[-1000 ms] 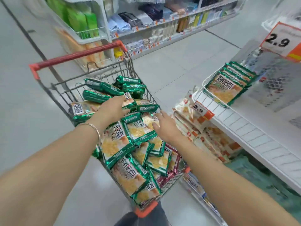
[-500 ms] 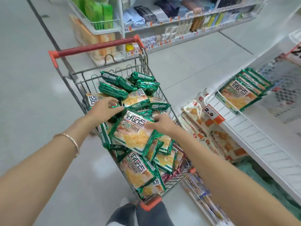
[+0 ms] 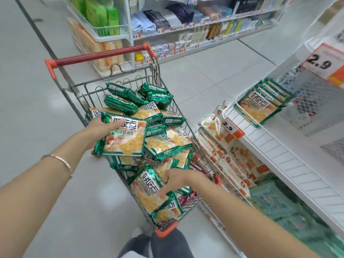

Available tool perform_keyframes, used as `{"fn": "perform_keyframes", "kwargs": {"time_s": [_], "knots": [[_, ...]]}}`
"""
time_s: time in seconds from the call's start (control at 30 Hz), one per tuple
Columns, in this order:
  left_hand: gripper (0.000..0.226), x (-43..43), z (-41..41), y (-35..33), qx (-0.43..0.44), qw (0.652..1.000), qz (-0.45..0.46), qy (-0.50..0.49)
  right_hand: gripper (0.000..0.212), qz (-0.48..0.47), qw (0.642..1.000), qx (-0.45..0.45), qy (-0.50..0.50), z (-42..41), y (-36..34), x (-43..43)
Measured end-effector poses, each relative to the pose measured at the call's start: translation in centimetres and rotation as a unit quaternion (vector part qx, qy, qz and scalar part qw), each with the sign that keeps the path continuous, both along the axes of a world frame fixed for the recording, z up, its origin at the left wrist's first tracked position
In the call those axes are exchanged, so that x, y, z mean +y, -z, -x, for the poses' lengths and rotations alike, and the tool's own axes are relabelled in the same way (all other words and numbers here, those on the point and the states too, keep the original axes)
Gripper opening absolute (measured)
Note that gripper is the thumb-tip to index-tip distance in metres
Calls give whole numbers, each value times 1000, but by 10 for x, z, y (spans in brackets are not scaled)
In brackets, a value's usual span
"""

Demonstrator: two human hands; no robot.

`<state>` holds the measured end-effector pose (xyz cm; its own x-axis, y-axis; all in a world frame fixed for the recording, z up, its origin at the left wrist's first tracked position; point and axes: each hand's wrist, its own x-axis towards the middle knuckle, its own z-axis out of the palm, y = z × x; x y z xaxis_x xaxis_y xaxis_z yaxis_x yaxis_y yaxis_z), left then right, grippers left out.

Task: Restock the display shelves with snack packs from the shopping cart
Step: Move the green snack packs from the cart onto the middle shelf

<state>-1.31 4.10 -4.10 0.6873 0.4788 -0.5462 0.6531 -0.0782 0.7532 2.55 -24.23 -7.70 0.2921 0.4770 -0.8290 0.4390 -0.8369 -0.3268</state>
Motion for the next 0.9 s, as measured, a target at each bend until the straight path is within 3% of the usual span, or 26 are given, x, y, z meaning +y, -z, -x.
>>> {"fn": "perform_keyframes", "kwargs": {"time_s": [0.07,0.17,0.3,0.37,0.5,0.67,0.8,0.9], "knots": [[131,1,5,1,-5,1000,6,-28,68,-17,998,-53,7,20,17,2],[140,-2,7,-2,-11,999,23,-32,20,-74,991,-63,92,17,25,-1],[122,-12,2,-12,-27,998,12,-50,13,-200,948,-29,244,-18,-7,-21],[113,-20,-2,-17,-36,998,-5,-58,20,-265,901,-22,342,-40,-29,-37],[105,-48,-14,-30,-49,998,-3,-40,58,-325,812,36,483,-79,-65,-62],[108,-100,-50,-36,-15,997,59,49,53,-399,699,99,586,-80,-71,-51],[104,-144,-89,-56,-40,988,102,113,60,-406,669,92,616,-81,-77,-60],[147,-175,-120,-74,-35,960,178,215,84,-385,660,18,645,-92,-81,-88]]}}
